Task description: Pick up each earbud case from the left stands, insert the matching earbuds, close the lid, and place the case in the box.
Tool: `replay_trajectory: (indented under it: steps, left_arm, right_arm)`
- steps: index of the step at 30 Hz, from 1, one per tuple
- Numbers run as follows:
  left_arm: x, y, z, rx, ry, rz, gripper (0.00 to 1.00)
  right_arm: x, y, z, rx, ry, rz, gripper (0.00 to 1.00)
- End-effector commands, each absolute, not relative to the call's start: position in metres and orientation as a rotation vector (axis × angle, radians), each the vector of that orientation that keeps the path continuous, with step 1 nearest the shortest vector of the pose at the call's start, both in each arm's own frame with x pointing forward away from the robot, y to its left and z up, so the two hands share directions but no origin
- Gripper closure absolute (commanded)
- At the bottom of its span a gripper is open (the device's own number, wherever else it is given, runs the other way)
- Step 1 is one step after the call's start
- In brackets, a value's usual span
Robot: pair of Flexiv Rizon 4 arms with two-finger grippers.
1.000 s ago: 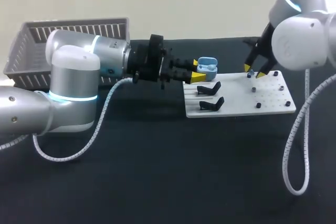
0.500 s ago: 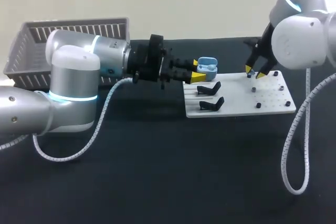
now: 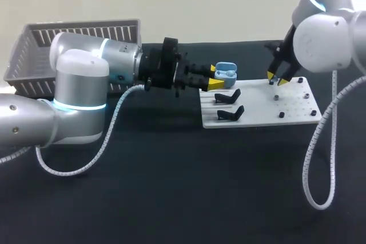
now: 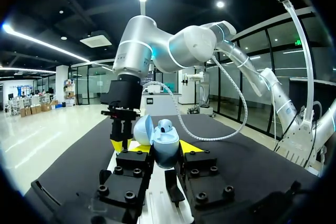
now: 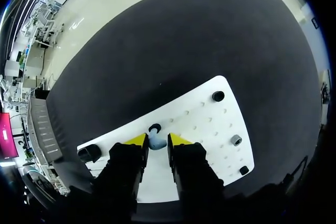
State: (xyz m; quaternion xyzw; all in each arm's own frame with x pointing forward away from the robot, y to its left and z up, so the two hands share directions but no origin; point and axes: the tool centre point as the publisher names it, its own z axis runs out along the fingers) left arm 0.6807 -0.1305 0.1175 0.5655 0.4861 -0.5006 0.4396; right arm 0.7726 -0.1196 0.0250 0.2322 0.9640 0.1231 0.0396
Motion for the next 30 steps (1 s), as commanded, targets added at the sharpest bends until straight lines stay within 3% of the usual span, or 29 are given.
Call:
replay_trajectory:
  steps: [1, 2, 3, 14, 30]
  left_arm:
    - [0.681, -0.131, 0.117, 1.405, 1.209, -1.243, 1.00]
    - [0.681, -0.131, 0.117, 1.405, 1.209, -1.243, 1.00]
    - [0.681, -0.131, 0.117, 1.405, 1.209, -1.243, 1.00]
    - [0.681, -0.131, 0.117, 1.405, 1.209, -1.243, 1.00]
    - [0.681, -0.131, 0.117, 1.405, 1.209, -1.243, 1.00]
  right_arm:
    - [0.775, -0.119, 0.023, 0.713, 2.963, 0.373, 0.88]
    - [0.775, -0.119, 0.023, 0.714, 2.965, 0.373, 0.99]
    - [0.775, -0.119, 0.023, 0.714, 2.966, 0.372, 1.00]
    - [0.754, -0.120, 0.059, 0.736, 2.929, 0.417, 1.00]
    - [0.697, -0.090, 0.176, 0.663, 2.874, 0.453, 1.00]
